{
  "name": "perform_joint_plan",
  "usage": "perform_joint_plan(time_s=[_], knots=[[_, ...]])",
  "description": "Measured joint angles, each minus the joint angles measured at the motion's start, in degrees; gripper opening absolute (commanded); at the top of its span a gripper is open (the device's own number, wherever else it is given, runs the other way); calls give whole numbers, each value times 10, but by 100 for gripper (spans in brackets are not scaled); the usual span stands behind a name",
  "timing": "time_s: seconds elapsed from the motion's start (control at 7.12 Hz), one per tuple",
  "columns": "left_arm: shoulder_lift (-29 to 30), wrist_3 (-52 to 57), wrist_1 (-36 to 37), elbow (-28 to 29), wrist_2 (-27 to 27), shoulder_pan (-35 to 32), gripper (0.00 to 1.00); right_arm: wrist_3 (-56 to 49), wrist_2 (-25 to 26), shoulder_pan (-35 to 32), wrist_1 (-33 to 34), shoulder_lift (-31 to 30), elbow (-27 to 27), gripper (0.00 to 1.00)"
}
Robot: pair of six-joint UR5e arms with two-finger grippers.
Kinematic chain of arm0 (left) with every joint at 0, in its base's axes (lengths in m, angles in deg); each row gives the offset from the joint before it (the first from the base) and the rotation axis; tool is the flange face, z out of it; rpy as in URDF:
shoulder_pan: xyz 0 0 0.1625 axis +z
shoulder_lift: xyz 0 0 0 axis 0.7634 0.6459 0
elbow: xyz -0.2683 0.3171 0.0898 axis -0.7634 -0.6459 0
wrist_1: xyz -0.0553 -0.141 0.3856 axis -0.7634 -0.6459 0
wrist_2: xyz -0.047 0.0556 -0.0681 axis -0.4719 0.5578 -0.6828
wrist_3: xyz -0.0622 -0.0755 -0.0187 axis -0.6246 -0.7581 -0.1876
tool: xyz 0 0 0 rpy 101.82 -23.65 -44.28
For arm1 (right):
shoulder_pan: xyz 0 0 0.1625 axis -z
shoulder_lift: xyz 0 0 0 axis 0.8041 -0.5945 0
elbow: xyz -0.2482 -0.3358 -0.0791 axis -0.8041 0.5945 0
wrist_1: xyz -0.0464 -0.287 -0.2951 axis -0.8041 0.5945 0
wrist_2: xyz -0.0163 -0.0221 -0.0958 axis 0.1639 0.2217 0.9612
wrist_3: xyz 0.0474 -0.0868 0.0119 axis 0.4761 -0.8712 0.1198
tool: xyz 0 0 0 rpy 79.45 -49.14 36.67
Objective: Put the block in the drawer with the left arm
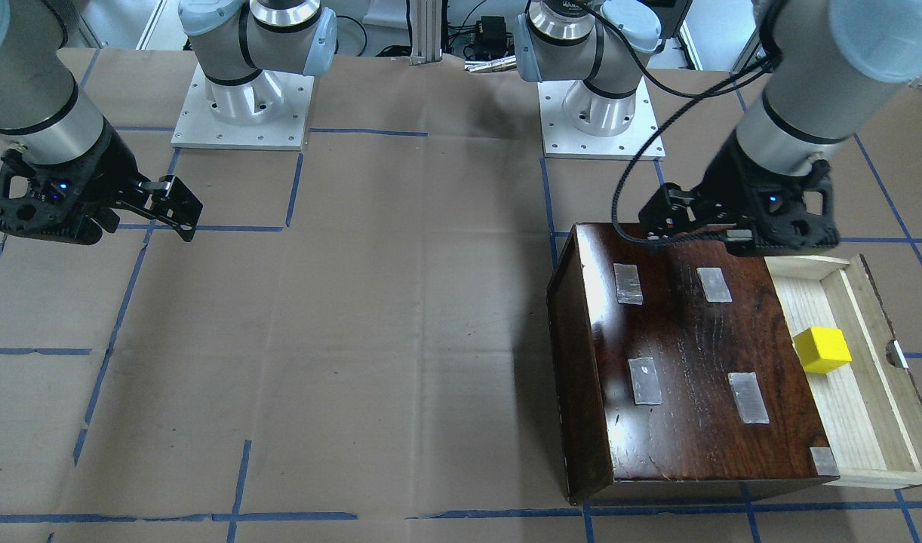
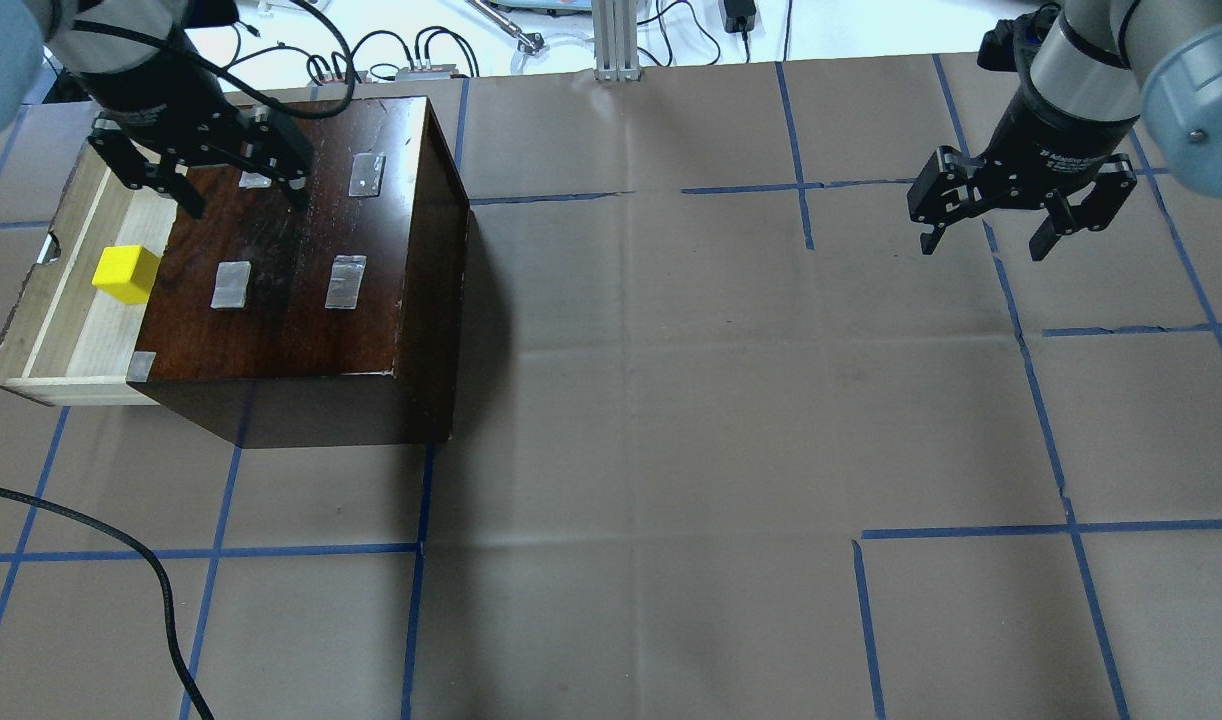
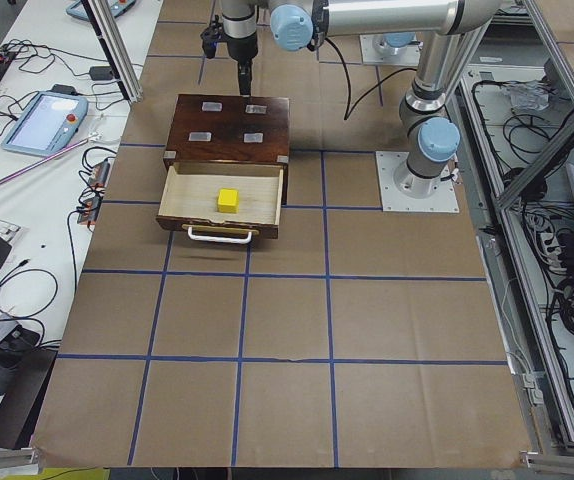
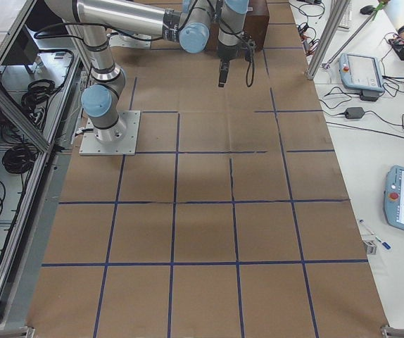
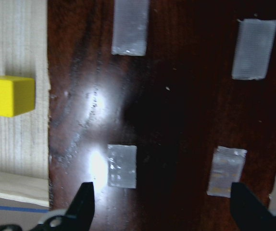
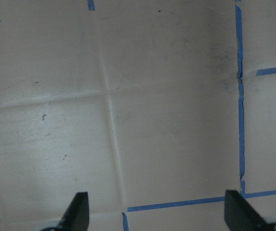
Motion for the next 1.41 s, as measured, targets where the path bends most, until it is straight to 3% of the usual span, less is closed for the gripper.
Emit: perform_joint_plan(time_s=[1.41], knots=[[11,-37,29,-27,6,-67,99,0,0,0,0,0,0,100]])
